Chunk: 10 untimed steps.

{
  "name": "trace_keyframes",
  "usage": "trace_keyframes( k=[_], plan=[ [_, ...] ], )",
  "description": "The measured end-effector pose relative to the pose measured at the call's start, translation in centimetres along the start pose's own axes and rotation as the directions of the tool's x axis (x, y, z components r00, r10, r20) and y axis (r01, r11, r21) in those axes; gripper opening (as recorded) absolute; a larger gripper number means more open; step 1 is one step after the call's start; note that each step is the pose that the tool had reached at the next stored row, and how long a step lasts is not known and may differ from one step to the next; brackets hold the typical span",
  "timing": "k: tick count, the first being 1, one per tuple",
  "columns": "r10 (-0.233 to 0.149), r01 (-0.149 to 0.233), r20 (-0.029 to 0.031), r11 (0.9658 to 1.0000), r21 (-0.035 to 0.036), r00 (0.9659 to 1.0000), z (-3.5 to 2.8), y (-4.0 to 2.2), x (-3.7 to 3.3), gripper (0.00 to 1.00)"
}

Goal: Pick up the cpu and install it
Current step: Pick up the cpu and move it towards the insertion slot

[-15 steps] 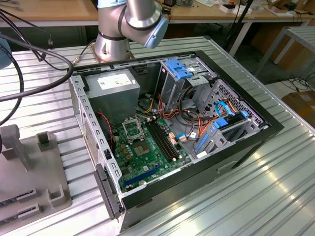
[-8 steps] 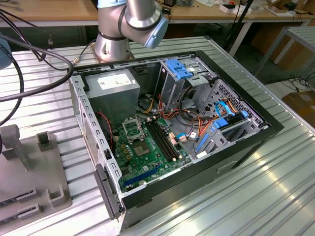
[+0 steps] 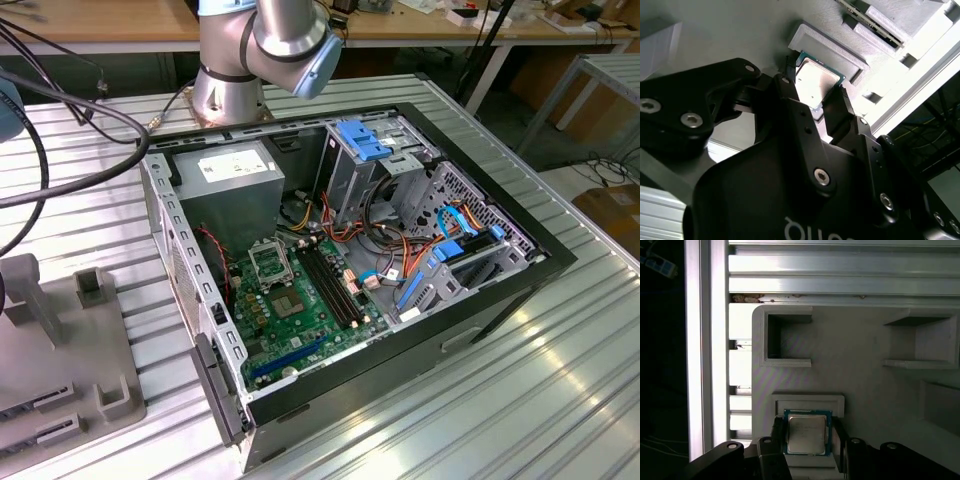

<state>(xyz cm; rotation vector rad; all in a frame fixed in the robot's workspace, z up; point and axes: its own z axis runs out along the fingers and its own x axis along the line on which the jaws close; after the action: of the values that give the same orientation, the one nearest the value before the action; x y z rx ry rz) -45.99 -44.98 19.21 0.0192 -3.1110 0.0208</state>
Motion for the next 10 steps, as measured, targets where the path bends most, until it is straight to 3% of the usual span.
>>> trace_keyframes(
  k=[10],
  plan=[
    [0.003,-0.003,0.0001,1.0000,0.0065,1.0000,-0.93,-0.01,0.03,0.47]
  ],
)
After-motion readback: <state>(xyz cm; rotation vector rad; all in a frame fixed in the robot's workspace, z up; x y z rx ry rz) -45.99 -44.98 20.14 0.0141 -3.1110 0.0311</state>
